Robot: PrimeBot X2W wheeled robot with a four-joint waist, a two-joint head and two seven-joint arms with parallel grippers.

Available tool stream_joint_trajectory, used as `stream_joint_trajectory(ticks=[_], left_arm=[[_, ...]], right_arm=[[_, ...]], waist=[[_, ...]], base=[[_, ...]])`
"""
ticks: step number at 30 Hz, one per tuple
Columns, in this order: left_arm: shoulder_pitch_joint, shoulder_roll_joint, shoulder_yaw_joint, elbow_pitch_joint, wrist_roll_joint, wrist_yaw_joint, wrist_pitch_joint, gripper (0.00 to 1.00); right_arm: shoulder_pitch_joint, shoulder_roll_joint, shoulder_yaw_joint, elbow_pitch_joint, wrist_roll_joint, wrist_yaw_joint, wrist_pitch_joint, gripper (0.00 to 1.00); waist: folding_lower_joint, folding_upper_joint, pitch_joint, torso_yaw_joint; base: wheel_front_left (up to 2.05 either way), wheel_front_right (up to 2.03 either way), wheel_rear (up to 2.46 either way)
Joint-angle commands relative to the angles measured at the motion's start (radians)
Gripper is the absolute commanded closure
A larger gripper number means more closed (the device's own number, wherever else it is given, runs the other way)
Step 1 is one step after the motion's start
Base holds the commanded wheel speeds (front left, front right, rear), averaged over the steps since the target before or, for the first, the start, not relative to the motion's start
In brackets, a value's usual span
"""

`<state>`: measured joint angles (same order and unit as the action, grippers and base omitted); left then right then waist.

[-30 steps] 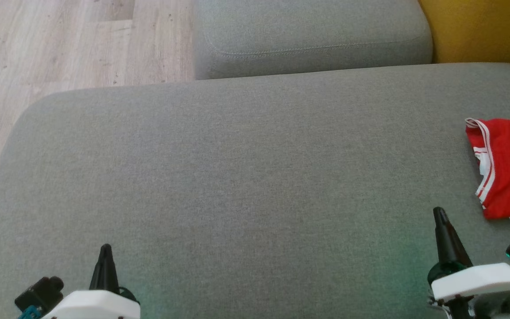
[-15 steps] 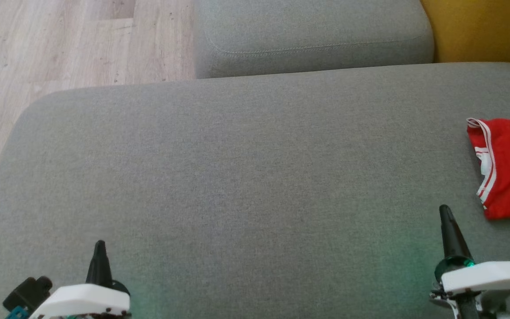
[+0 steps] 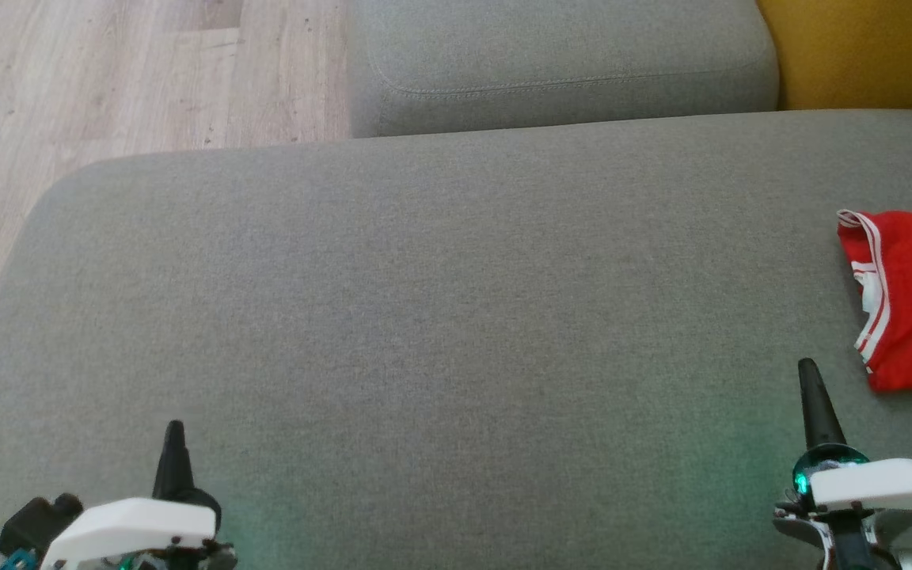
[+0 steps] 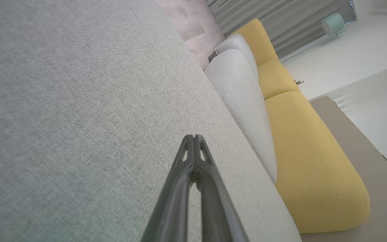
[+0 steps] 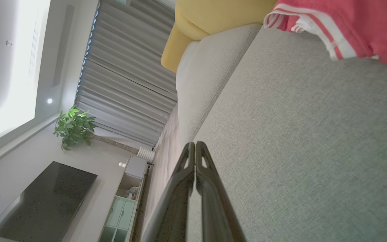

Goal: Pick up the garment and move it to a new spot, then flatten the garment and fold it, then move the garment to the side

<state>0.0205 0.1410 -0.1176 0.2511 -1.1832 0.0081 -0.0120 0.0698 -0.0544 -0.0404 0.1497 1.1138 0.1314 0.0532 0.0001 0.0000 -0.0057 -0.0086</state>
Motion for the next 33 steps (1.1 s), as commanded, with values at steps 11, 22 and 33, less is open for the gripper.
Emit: stream_joint_trajectory(ticks=[11,22,33], left_arm=[[-0.077,-0.018,0.085,-0.023,-0.120,-0.041,0.031,1.00],[-0.094,-0.038,0.129,-0.017,-0.224,-0.073,0.058,1.00],[-0.110,-0.059,0.173,-0.012,-0.329,-0.105,0.086,1.00]], right_arm=[[-0.092,-0.024,-0.002,0.004,0.148,-0.001,0.010,1.00],[-0.119,-0.025,-0.012,0.033,0.273,-0.001,0.016,1.00],[-0.146,-0.024,-0.023,0.062,0.398,-0.001,0.022,1.00]], waist=[[-0.0001,0.0000,0.002,0.002],[-0.0001,0.0000,0.004,0.004],[-0.0001,0.0000,0.007,0.006]], base=[[0.00,0.00,0.00],[0.00,0.00,0.00],[0.00,0.00,0.00]])
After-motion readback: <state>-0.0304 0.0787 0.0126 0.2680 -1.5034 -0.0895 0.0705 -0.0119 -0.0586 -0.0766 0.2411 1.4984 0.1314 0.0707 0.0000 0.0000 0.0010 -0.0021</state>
